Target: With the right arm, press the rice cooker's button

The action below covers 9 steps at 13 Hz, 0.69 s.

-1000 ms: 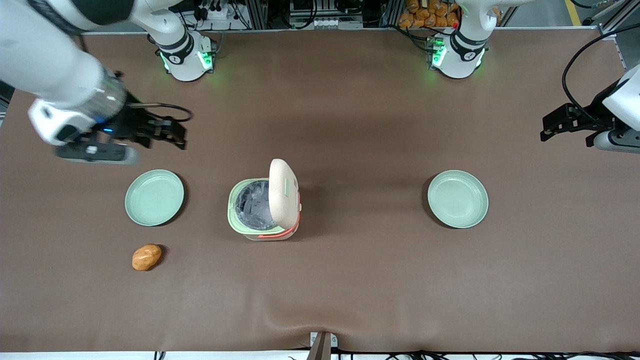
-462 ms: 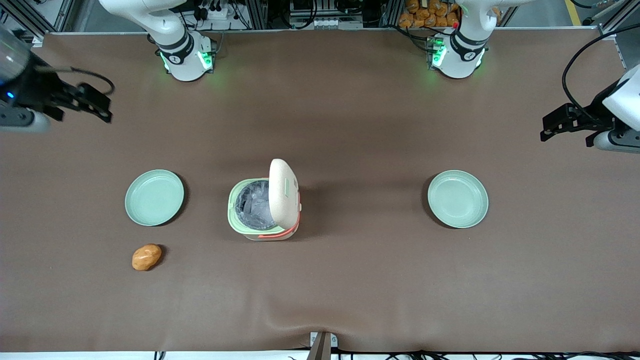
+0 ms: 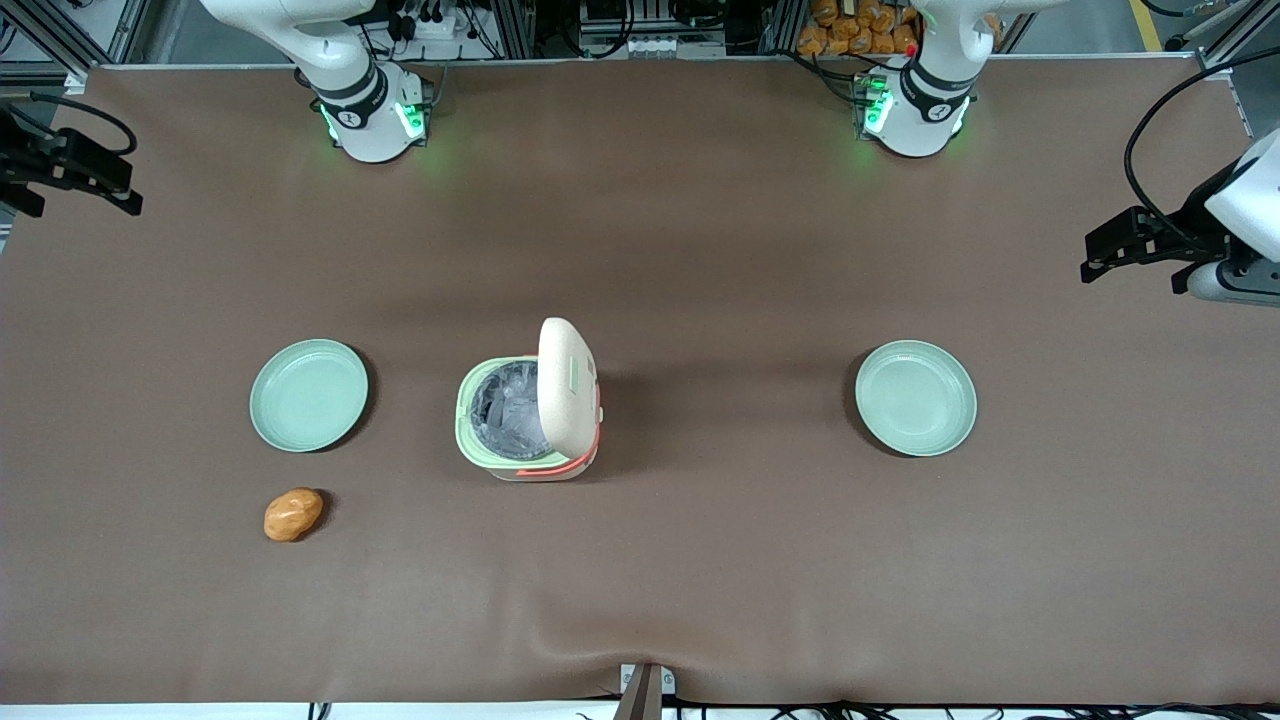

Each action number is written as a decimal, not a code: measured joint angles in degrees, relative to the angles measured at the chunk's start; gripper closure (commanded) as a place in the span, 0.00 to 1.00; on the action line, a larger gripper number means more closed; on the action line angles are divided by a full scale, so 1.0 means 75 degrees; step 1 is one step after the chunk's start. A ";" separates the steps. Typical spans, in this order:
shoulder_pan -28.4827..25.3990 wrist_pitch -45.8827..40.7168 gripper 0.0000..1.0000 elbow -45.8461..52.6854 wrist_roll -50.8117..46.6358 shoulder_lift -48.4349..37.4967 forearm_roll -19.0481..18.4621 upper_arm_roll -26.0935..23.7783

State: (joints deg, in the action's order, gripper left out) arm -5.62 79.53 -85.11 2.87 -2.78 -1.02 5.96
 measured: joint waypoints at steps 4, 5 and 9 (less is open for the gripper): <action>0.0104 0.1023 0.00 -0.1523 0.0142 -0.0740 0.0000 0.0001; 0.0104 0.1098 0.00 -0.1707 0.0145 -0.0866 0.0000 -0.0002; 0.0105 0.1173 0.00 -0.1817 0.0367 -0.1016 0.0000 -0.0007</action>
State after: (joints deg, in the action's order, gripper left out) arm -4.84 88.33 -98.74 5.63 -10.41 -1.02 5.91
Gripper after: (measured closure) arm 0.000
